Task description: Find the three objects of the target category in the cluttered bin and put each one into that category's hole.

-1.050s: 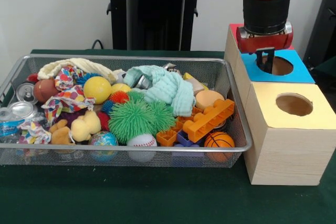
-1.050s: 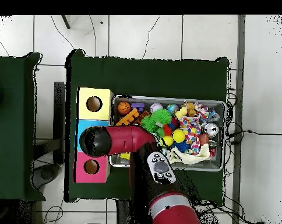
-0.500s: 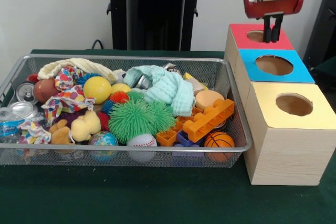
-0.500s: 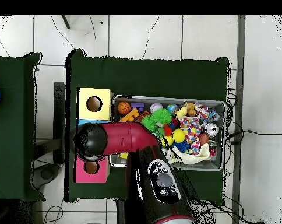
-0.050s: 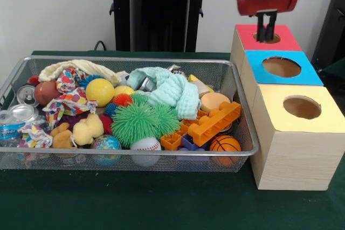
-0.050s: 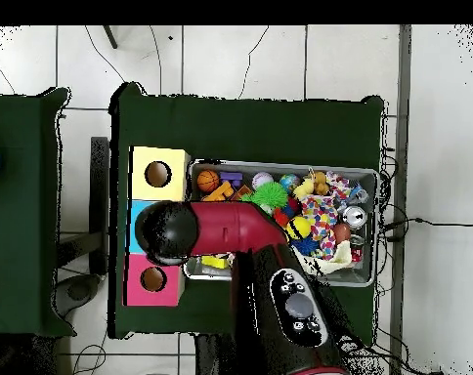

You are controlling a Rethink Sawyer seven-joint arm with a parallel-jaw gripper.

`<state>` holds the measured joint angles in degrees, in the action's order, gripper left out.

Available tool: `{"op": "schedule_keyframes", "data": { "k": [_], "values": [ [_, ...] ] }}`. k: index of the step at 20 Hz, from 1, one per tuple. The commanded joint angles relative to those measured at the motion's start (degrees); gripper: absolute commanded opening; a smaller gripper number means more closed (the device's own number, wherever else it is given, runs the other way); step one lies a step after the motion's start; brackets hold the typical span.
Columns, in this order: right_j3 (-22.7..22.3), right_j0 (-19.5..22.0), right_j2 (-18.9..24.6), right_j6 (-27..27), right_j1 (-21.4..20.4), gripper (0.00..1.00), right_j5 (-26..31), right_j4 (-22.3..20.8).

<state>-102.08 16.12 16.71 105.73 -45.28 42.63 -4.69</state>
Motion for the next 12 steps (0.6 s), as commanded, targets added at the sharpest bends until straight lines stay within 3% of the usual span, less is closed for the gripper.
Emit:
{"op": "schedule_keyframes", "data": {
  "k": [1, 8, 12],
  "values": [
    [7.1, 7.5, 2.5, -13.5, 5.0, 0.0, 2.7, -8.3],
    [14.4, 14.6, 6.8, -22.2, 8.5, 0.0, 6.2, -15.5],
    [19.4, 18.9, 10.3, -30.1, 10.5, 0.0, 8.8, -19.6]
  ]
}}
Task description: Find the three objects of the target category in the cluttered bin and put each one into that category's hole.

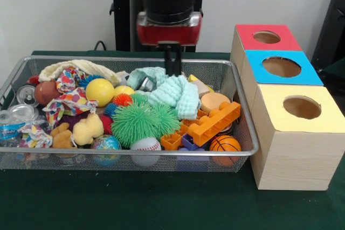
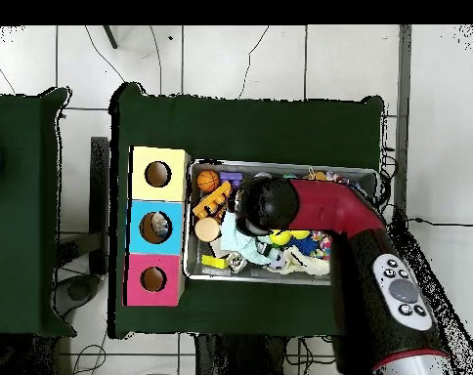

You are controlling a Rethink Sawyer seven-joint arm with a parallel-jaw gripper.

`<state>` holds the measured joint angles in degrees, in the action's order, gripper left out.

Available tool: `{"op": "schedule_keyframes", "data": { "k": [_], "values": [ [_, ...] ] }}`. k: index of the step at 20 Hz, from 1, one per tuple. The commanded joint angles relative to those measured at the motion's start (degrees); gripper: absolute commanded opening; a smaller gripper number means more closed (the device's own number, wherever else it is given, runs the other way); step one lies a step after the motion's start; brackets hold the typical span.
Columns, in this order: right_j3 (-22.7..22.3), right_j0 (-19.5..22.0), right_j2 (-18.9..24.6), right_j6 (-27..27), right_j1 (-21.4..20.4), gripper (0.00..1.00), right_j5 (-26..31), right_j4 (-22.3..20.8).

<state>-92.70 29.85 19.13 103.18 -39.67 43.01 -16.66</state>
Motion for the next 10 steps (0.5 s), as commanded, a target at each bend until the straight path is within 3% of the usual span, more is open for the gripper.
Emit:
{"op": "schedule_keyframes", "data": {
  "k": [1, 10],
  "values": [
    [11.8, 6.3, 9.0, -30.3, 5.6, 0.0, 9.5, -8.7],
    [23.5, 9.6, 12.4, -39.3, 10.8, 0.0, 16.5, -12.3]
  ]
}}
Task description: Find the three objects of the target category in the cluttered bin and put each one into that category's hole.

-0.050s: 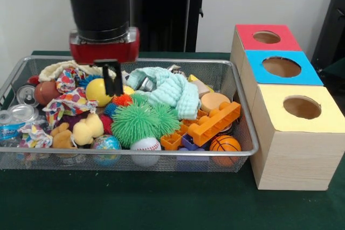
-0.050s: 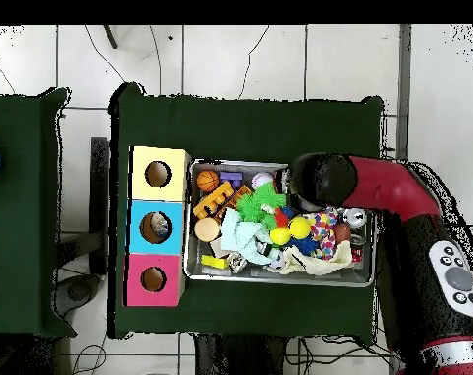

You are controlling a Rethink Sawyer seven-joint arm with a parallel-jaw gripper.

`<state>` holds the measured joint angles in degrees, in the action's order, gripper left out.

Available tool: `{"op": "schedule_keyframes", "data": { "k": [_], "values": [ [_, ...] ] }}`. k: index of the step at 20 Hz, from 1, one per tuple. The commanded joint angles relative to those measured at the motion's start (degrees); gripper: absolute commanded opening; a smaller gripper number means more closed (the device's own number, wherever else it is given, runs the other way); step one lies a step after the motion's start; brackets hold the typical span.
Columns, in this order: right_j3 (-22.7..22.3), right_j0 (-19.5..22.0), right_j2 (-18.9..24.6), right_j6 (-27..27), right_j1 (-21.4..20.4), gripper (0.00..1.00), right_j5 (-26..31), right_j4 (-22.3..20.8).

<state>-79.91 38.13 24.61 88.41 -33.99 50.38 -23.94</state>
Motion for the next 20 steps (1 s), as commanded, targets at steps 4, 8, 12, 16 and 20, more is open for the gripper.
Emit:
{"op": "schedule_keyframes", "data": {
  "k": [4, 8, 12, 16, 20],
  "values": [
    [14.3, 2.5, 7.0, -29.2, 5.8, 0.0, 12.4, -5.9],
    [16.5, 3.6, 7.4, -32.6, 6.6, 0.0, 14.3, -6.2],
    [17.6, 4.8, 7.4, -35.8, 7.4, 0.0, 15.0, -6.5],
    [20.5, 5.7, 7.3, -39.6, 8.4, 0.0, 16.9, -7.0],
    [22.8, 6.0, 6.7, -42.3, 9.0, 0.0, 18.1, -7.8]
  ]
}}
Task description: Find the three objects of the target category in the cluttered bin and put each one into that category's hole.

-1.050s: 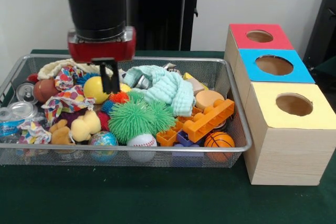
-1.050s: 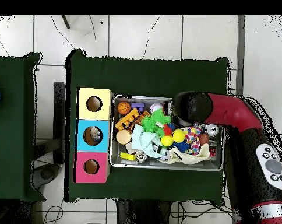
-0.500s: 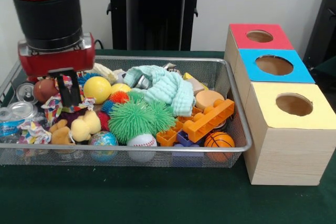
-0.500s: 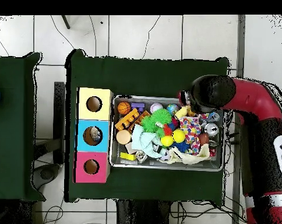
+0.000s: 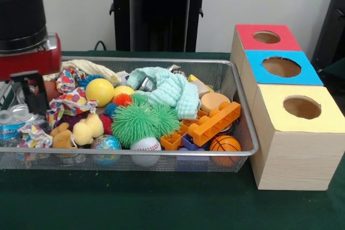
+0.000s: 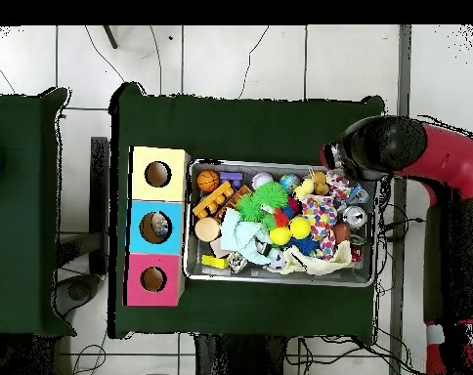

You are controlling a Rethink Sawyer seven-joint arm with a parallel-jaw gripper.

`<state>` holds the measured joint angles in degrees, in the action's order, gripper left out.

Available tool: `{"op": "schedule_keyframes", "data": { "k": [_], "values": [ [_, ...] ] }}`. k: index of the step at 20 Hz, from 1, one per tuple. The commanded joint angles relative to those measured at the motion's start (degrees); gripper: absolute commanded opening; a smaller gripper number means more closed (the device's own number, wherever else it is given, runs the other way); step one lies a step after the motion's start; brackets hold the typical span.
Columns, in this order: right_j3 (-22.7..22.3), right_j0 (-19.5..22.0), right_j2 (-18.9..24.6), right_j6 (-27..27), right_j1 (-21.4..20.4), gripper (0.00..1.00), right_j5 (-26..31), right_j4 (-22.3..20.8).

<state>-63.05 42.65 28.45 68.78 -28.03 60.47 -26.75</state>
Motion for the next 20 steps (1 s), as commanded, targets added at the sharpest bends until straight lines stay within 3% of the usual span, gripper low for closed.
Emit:
{"op": "schedule_keyframes", "data": {
  "k": [1, 3, 4, 7, 9, 15, 20],
  "values": [
    [6.1, 1.7, 2.8, -23.3, 3.2, 0.0, 7.9, -5.2],
    [5.8, 1.8, 2.6, -24.1, 3.1, 0.0, 7.7, -5.4],
    [5.4, 1.9, 2.6, -24.1, 3.0, 1.0, 7.4, -5.2],
    [5.5, 2.5, 2.2, -24.6, 3.3, 1.0, 6.6, -5.8],
    [5.1, 2.9, 2.9, -31.0, 3.4, 1.0, 6.3, -7.6],
    [3.1, 3.1, 2.3, -29.5, 3.9, 1.0, 2.9, -7.9],
    [0.3, 3.9, 3.8, -35.0, 3.0, 1.0, 1.8, -7.7]
  ]
}}
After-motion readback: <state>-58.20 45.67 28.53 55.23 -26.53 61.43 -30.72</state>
